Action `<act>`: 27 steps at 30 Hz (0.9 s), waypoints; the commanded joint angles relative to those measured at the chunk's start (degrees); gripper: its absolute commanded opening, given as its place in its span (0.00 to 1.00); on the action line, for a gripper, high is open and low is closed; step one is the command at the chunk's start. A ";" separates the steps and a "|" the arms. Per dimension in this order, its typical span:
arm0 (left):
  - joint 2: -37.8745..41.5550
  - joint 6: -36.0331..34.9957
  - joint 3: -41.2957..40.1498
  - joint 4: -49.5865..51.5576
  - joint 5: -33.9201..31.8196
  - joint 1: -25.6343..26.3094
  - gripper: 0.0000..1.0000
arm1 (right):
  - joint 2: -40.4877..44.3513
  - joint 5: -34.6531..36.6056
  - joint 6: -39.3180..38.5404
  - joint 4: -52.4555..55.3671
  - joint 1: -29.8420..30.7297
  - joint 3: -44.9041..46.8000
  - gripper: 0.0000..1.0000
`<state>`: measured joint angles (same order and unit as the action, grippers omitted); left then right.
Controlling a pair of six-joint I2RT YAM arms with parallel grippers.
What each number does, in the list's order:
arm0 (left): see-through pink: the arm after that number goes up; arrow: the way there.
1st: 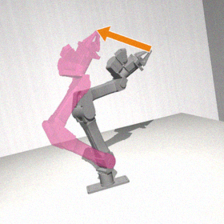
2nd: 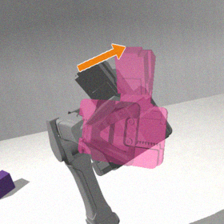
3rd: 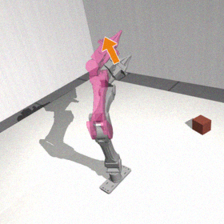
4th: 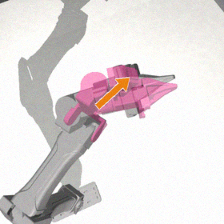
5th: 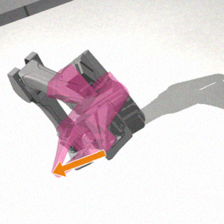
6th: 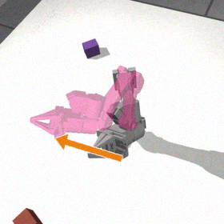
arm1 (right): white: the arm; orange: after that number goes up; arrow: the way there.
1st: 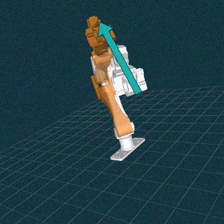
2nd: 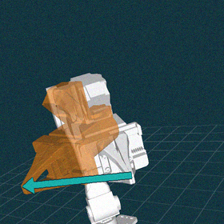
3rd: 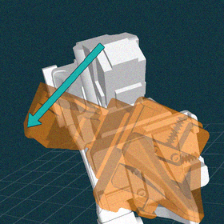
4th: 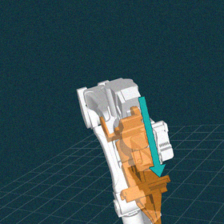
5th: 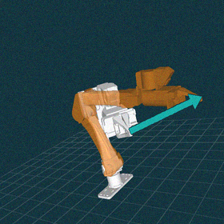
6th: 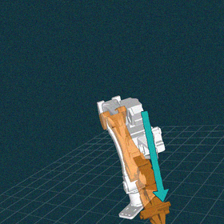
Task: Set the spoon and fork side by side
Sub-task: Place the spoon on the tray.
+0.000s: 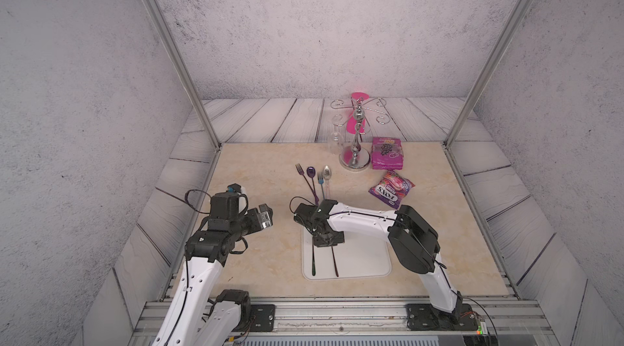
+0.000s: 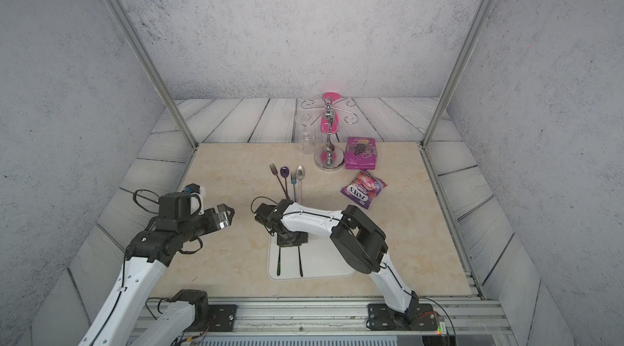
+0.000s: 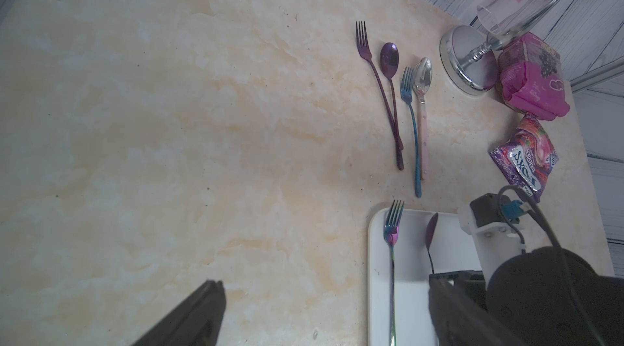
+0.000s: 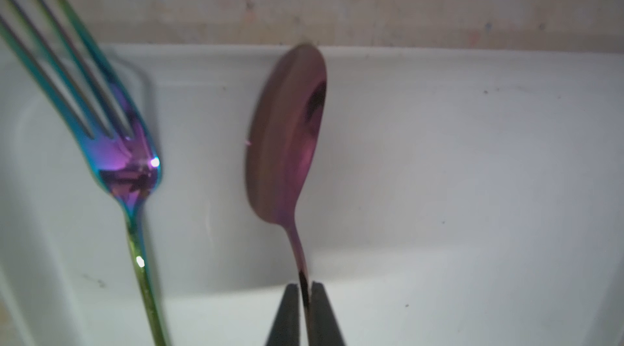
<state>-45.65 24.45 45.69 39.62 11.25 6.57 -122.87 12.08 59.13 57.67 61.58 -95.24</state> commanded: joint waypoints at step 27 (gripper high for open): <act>0.06 -0.18 -0.34 -0.51 -0.34 0.38 0.99 | 11.41 -16.47 -27.56 -7.06 -4.75 10.13 0.35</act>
<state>-45.67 24.45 45.69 39.64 11.18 6.57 -110.08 -2.15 34.48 50.92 57.01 -85.41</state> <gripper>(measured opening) 0.994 0.354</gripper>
